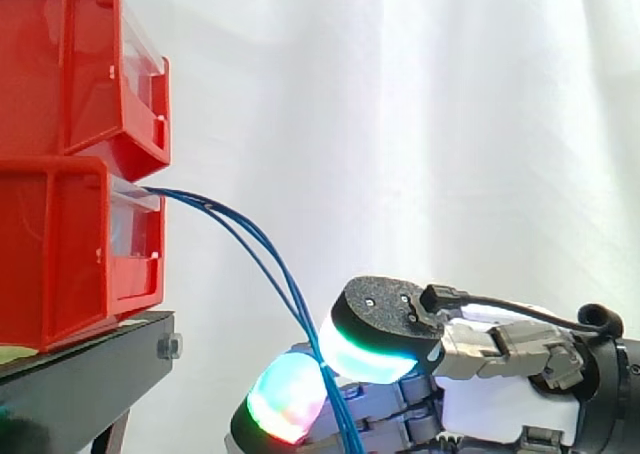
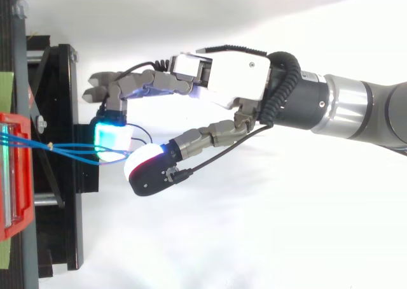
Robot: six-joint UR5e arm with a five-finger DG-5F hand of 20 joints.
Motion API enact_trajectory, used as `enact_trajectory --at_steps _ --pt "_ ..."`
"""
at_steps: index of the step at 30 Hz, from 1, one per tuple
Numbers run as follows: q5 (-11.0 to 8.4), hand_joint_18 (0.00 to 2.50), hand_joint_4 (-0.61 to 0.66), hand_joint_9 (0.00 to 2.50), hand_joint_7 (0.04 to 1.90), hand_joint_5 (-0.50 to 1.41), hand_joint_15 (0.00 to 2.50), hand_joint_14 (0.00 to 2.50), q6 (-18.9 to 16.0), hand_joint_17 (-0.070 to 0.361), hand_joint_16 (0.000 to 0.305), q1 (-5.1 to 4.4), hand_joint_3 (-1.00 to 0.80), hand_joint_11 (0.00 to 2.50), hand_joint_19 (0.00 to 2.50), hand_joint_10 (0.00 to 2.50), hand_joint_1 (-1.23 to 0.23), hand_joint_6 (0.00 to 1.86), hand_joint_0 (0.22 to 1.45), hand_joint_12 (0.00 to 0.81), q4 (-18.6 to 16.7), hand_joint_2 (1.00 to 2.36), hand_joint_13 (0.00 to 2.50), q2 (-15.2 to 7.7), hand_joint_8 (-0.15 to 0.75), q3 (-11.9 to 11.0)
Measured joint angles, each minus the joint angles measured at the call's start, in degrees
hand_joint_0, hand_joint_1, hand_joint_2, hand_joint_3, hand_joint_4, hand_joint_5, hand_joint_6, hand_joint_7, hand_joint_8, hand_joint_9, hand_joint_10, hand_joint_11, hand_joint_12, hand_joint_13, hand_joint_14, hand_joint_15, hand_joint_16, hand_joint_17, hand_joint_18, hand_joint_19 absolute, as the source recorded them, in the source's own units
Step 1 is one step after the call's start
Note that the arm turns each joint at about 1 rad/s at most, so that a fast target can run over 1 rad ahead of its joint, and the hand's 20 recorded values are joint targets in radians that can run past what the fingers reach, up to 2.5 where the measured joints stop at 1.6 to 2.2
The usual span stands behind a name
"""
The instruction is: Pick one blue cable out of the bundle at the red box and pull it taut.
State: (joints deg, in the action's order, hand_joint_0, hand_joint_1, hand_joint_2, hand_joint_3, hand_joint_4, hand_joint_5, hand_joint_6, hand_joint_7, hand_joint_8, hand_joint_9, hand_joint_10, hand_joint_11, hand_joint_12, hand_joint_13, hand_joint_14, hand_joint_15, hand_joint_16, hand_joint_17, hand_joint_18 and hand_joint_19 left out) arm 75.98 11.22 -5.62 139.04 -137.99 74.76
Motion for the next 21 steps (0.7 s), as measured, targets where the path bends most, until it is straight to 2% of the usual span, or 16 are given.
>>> enact_trajectory --at_steps 4,16,21 --pt "0.03 0.13 0.24 0.33 0.90 -0.19 0.14 0.00 0.0 0.132 0.059 -0.13 -0.22 0.12 0.22 0.00 -0.69 0.83 0.59 0.374 0.0 1.02 0.14 0.0 0.321 0.0" --pt "0.02 0.15 0.21 0.38 0.89 -0.19 0.14 0.00 -0.5 0.134 0.059 0.02 -0.12 0.16 0.20 0.00 -0.72 0.87 0.59 0.386 -0.1 1.02 0.16 0.0 0.338 -0.1" --pt "0.07 0.23 0.20 0.48 0.94 -0.18 0.14 0.01 -1.0 0.136 0.061 0.29 -0.10 0.16 0.19 0.00 -0.75 0.85 0.59 0.393 0.7 1.02 0.24 0.0 0.353 -1.3"
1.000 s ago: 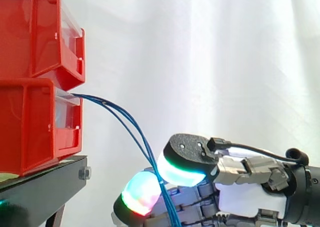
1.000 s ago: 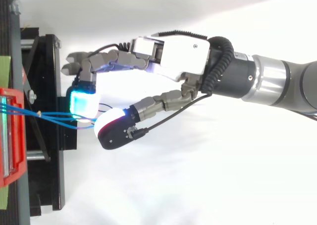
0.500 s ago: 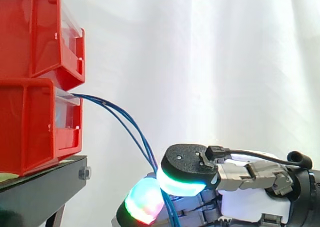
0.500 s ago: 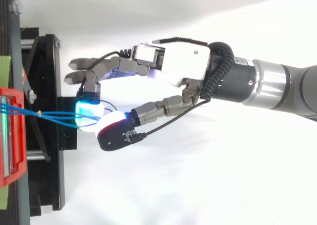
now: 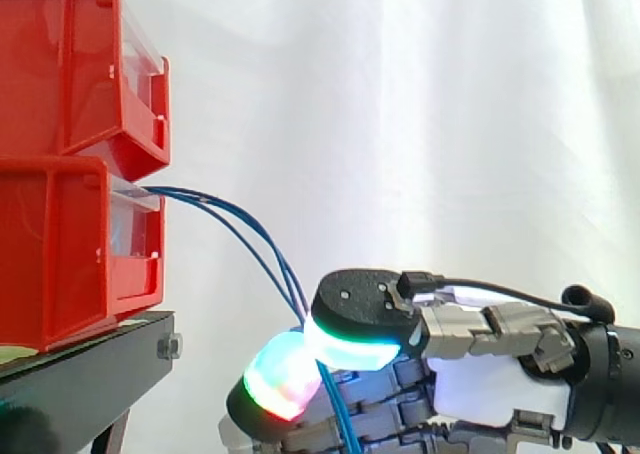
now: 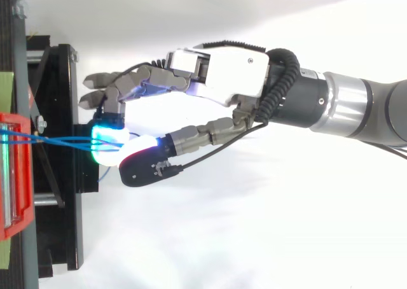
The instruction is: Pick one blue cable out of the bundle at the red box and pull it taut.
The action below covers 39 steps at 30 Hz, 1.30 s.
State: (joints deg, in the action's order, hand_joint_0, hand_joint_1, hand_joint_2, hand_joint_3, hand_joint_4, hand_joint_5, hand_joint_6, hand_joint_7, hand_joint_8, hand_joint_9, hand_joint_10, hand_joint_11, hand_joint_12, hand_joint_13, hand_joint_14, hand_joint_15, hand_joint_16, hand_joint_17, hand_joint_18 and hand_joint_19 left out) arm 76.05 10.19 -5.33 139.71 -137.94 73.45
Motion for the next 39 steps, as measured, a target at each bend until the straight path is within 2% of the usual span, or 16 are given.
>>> enact_trajectory --at_steps 7,14,18,23,28,34,37,39 --pt "0.19 0.31 0.20 0.55 1.01 -0.17 0.14 0.01 -1.4 0.135 0.060 0.51 -0.10 0.19 0.21 0.00 -0.76 0.83 0.59 0.388 5.2 1.02 0.29 0.0 0.354 -2.7" --pt "0.80 0.32 0.17 0.56 1.02 -0.17 0.12 0.01 -3.5 0.133 0.059 0.76 -0.10 0.20 0.18 0.00 -0.78 0.83 0.60 0.385 8.1 1.02 0.28 0.5 0.351 -3.0" --pt "2.14 0.34 0.16 0.56 0.99 -0.17 0.12 0.00 -4.0 0.134 0.060 0.96 -0.12 0.22 0.18 0.01 -0.81 0.83 0.61 0.386 10.9 1.02 0.29 1.8 0.349 -3.0" --pt "2.71 0.36 0.16 0.59 0.96 -0.18 0.12 0.00 -4.0 0.136 0.060 1.17 -0.17 0.24 0.19 0.01 -0.85 0.85 0.63 0.389 14.3 1.02 0.31 3.7 0.352 -3.0" --pt "3.06 0.38 0.08 0.61 0.93 -0.18 0.12 0.00 -4.0 0.135 0.060 1.66 -0.20 0.26 0.18 0.01 -0.89 0.85 0.66 0.386 18.4 1.02 0.33 5.7 0.352 -3.0" --pt "4.31 0.39 0.05 0.61 0.90 -0.18 0.11 0.00 -4.0 0.134 0.060 2.28 -0.36 0.27 0.15 0.01 -0.91 0.84 0.72 0.391 23.0 1.01 0.32 7.1 0.346 -3.0" --pt "5.52 0.39 0.08 0.60 0.86 -0.18 0.09 0.00 -3.9 0.133 0.059 2.72 -0.50 0.25 0.13 0.01 -0.92 0.82 0.76 0.392 24.7 1.00 0.32 7.9 0.338 -3.0" --pt "6.07 0.39 0.12 0.60 0.83 -0.17 0.09 0.00 -3.8 0.131 0.058 2.99 -0.50 0.25 0.11 0.01 -0.93 0.80 0.78 0.392 25.3 1.00 0.32 8.3 0.338 -3.0"
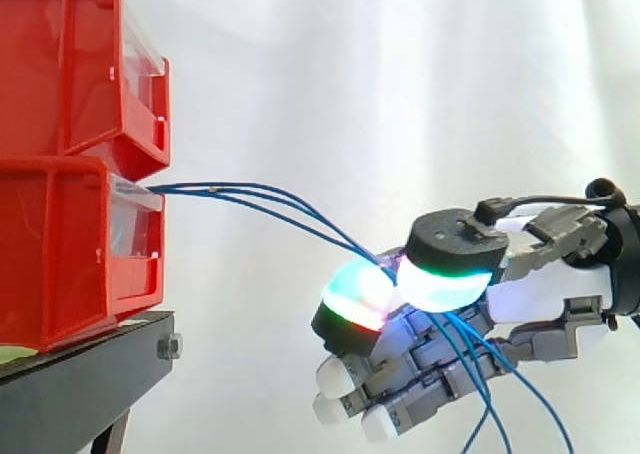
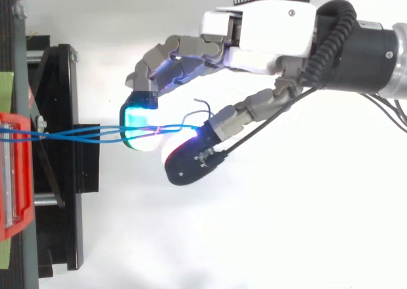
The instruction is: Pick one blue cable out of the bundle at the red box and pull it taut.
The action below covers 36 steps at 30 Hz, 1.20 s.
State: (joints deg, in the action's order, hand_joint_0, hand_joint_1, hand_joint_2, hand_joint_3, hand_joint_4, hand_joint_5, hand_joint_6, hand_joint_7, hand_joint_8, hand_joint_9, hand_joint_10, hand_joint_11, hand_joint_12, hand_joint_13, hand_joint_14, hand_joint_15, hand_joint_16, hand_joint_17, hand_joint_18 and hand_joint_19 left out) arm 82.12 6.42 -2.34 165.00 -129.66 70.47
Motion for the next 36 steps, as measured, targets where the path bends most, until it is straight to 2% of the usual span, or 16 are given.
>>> enact_trajectory --at_steps 5,7,9,13,16,19,23,24,27,36 --pt "0.91 0.39 0.17 0.60 0.87 -0.16 0.09 0.00 0.6 0.129 0.057 0.68 -0.50 0.26 0.10 0.01 -0.94 0.78 0.76 0.389 0.6 1.00 0.32 0.9 0.334 0.0" --pt "1.43 0.39 0.21 0.60 0.97 -0.16 0.10 0.00 0.7 0.128 0.057 0.91 -0.50 0.26 0.14 0.01 -0.91 0.79 0.67 0.391 1.1 1.00 0.31 1.1 0.336 0.0" --pt "1.90 0.37 0.23 0.62 1.00 -0.15 0.12 0.00 0.8 0.130 0.058 1.06 -0.50 0.26 0.17 0.01 -0.83 0.80 0.59 0.397 1.5 1.00 0.31 1.1 0.349 0.0" --pt "2.32 0.36 0.24 0.64 0.99 -0.14 0.12 0.01 0.9 0.139 0.062 1.24 -0.50 0.26 0.19 0.01 -0.74 0.79 0.51 0.413 1.9 1.00 0.31 1.2 0.375 0.0" --pt "2.40 0.37 0.24 0.65 1.01 -0.14 0.13 0.00 0.9 0.142 0.063 1.33 -0.50 0.26 0.21 0.01 -0.66 0.78 0.50 0.418 2.0 1.00 0.32 1.3 0.383 0.0" --pt "2.42 0.35 0.23 0.67 1.05 -0.13 0.13 0.00 0.9 0.135 0.060 1.35 -0.50 0.25 0.22 0.01 -0.63 0.76 0.55 0.402 2.0 1.00 0.32 1.3 0.377 0.0" --pt "2.43 0.36 0.20 0.68 1.09 -0.13 0.14 0.01 0.9 0.133 0.059 1.36 -0.37 0.26 0.22 0.01 -0.61 0.79 0.58 0.397 2.0 1.01 0.33 1.3 0.379 0.0" --pt "2.43 0.37 0.20 0.68 1.14 -0.13 0.14 0.01 0.9 0.133 0.059 1.37 -0.30 0.27 0.22 0.01 -0.62 0.79 0.58 0.398 2.0 1.02 0.34 1.3 0.380 0.0" --pt "2.43 0.39 0.21 0.69 1.09 -0.15 0.13 0.01 0.9 0.135 0.060 1.40 -0.19 0.29 0.21 0.01 -0.67 0.84 0.57 0.399 2.0 1.02 0.35 1.3 0.384 0.0" --pt "2.42 0.41 0.23 0.68 1.09 -0.15 0.13 0.01 0.7 0.135 0.060 1.51 -0.14 0.30 0.19 0.01 -0.78 0.85 0.59 0.403 2.0 1.02 0.36 1.3 0.377 0.0"
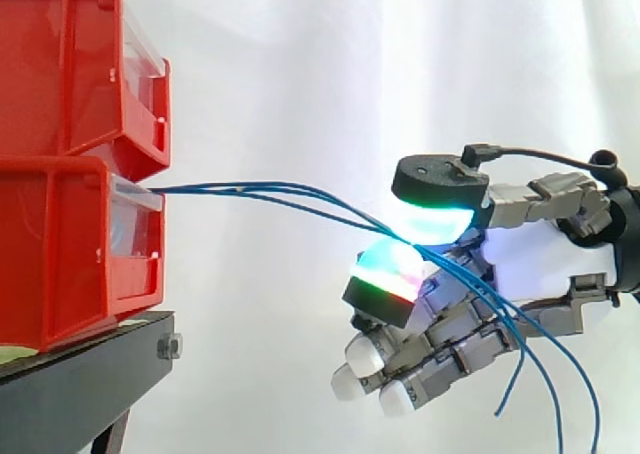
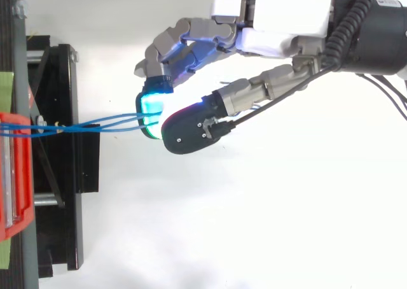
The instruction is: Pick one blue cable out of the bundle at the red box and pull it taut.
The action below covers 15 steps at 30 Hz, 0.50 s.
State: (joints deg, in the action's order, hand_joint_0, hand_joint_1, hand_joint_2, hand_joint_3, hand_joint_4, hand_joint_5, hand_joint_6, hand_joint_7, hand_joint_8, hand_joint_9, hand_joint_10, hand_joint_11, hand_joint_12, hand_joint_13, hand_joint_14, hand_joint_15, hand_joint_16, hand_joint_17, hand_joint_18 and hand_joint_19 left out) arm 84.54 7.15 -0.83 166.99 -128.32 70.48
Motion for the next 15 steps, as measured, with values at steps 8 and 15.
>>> enact_trajectory --at_steps 8,15 --pt "-0.09 0.42 0.17 0.67 1.10 -0.15 0.12 0.00 0.2 0.135 0.060 0.07 -0.14 0.31 0.17 0.01 -0.85 0.85 0.62 0.403 0.0 1.02 0.36 0.5 0.370 0.0" --pt "-0.14 0.43 0.10 0.67 1.07 -0.16 0.12 0.00 0.2 0.136 0.060 0.07 -0.16 0.32 0.16 0.01 -0.90 0.86 0.65 0.403 0.0 1.02 0.36 0.9 0.365 0.0"
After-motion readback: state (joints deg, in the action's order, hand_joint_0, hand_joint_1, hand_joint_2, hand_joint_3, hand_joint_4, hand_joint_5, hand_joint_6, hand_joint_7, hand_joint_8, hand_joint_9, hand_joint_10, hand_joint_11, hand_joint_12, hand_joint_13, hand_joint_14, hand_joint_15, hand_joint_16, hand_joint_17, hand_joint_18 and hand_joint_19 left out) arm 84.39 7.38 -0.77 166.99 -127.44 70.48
